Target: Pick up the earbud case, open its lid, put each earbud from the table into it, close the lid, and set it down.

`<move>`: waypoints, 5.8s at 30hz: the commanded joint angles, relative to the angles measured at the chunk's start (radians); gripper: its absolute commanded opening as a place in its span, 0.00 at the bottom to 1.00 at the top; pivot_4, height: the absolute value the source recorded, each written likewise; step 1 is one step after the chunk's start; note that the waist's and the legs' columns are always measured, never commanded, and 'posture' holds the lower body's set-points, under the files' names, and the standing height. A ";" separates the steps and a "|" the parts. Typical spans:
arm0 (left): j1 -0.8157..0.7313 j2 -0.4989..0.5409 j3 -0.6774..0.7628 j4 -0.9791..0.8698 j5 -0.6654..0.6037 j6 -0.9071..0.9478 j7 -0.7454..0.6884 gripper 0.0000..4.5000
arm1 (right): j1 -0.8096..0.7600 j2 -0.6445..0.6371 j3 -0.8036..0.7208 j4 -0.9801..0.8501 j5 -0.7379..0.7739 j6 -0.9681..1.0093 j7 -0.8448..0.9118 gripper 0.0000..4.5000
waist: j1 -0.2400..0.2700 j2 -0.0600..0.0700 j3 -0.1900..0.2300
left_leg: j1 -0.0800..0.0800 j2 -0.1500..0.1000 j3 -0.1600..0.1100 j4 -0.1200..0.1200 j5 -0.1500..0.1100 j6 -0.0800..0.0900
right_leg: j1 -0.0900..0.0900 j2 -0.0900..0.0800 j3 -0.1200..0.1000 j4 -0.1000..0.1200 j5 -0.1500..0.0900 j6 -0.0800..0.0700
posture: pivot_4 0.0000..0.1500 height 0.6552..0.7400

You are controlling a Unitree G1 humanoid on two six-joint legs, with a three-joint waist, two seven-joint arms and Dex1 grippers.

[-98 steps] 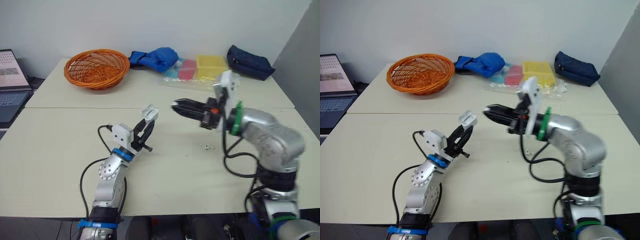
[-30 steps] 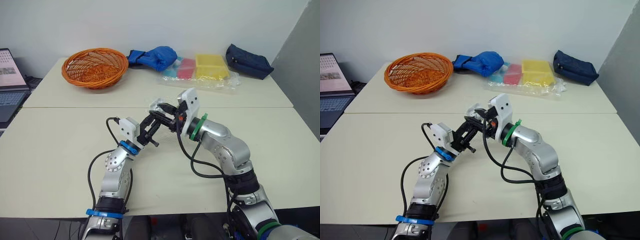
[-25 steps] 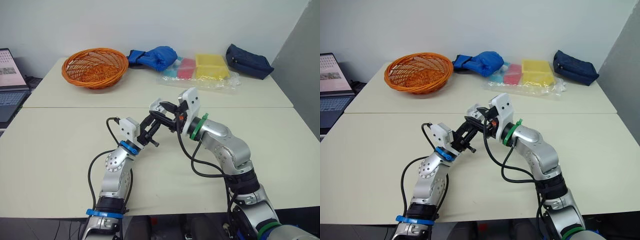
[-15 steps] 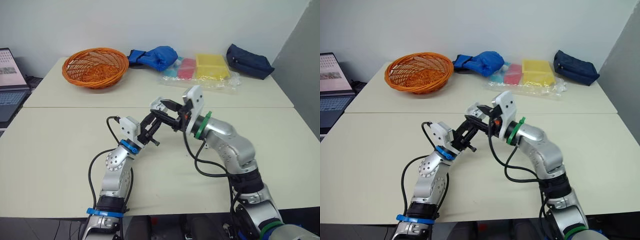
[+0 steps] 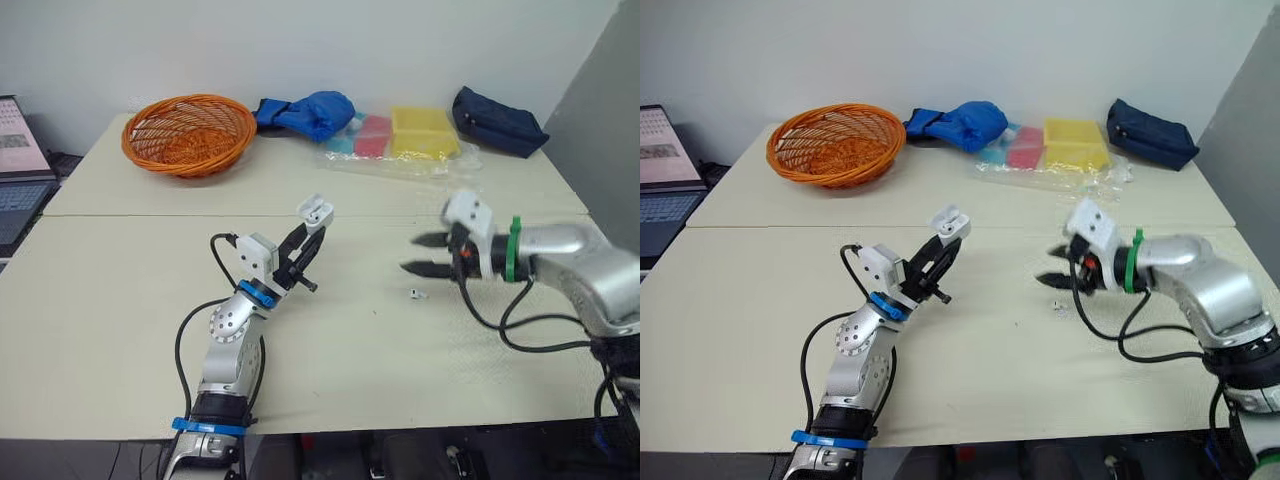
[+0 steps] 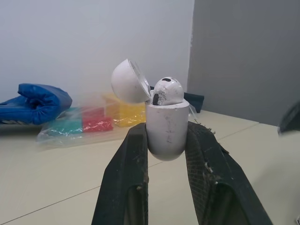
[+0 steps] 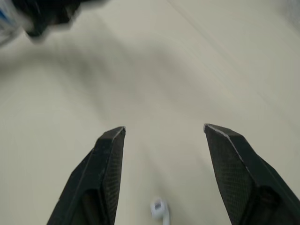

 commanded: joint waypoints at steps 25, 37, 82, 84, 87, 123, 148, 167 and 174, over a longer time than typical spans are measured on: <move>0.024 0.011 -0.009 -0.095 -0.007 -0.001 0.020 0.16 | 0.049 0.105 0.086 0.305 -0.312 -0.372 0.124 0.16 | 0.004 0.001 0.000 | 0.001 0.001 -0.001 0.002 0.000 0.000 | 0.002 0.002 0.000 0.001 0.002 0.001 | 1.00 1.00; 0.019 0.005 -0.008 -0.086 -0.006 -0.004 0.021 0.16 | 0.160 -0.040 -0.012 0.255 -0.308 -0.405 0.198 0.09 | 0.025 0.002 0.000 | 0.001 -0.001 0.000 0.005 0.000 0.000 | 0.003 0.000 -0.001 0.001 0.004 0.002 | 1.00 1.00; 0.113 0.002 -0.037 -0.224 0.006 0.055 0.092 0.16 | 0.427 -0.496 -0.086 0.520 -0.544 -0.678 0.460 0.09 | 0.034 0.004 -0.002 | 0.002 -0.007 0.002 0.007 0.000 0.000 | 0.005 -0.005 0.002 -0.001 0.005 0.006 | 1.00 1.00; 0.115 0.001 -0.039 -0.230 0.007 0.061 0.095 0.16 | 0.428 -0.495 -0.087 0.526 -0.544 -0.683 0.460 0.09 | 0.034 0.004 -0.002 | 0.002 -0.007 0.001 0.008 0.000 0.000 | 0.005 -0.005 0.002 0.000 0.005 0.006 | 1.00 1.00; 0.123 0.000 -0.044 -0.246 0.010 0.073 0.101 0.16 | 0.440 -0.475 -0.090 0.543 -0.544 -0.696 0.436 0.09 | 0.034 0.004 -0.002 | 0.003 -0.007 0.001 0.008 0.000 0.000 | 0.006 -0.005 0.001 0.000 0.005 0.006 | 1.00 1.00; 0.153 0.003 -0.036 -0.162 -0.007 0.005 0.053 0.16 | 0.481 -0.468 -0.137 0.492 -0.530 -0.640 0.427 0.55 | 0.032 0.002 -0.002 | 0.016 -0.010 0.000 0.006 0.000 0.000 | 0.019 -0.008 0.003 -0.001 0.000 0.001 | 1.00 1.00; 0.140 0.000 -0.036 -0.181 -0.001 0.019 0.072 0.16 | 0.384 -0.430 -0.107 0.480 -0.547 -0.600 0.439 0.55 | 0.004 0.002 -0.002 | 0.017 -0.010 0.001 0.006 0.000 0.000 | 0.019 -0.008 0.004 0.000 0.001 0.001 | 1.00 1.00; 0.135 0.002 -0.042 -0.192 0.001 0.026 0.089 0.16 | 0.335 -0.408 -0.088 0.509 -0.565 -0.596 0.448 0.55 | 0.002 0.002 -0.002 | 0.017 -0.011 0.001 0.006 0.000 0.000 | 0.019 -0.008 0.004 0.000 0.001 0.001 | 1.00 1.00; 0.131 0.004 -0.043 -0.193 0.002 0.029 0.092 0.16 | 0.347 -0.409 -0.075 0.532 -0.581 -0.612 0.445 0.55 | 0.003 0.002 -0.002 | 0.017 -0.011 0.001 0.006 0.000 0.000 | 0.019 -0.008 0.004 0.000 0.001 0.001 | 1.00 1.00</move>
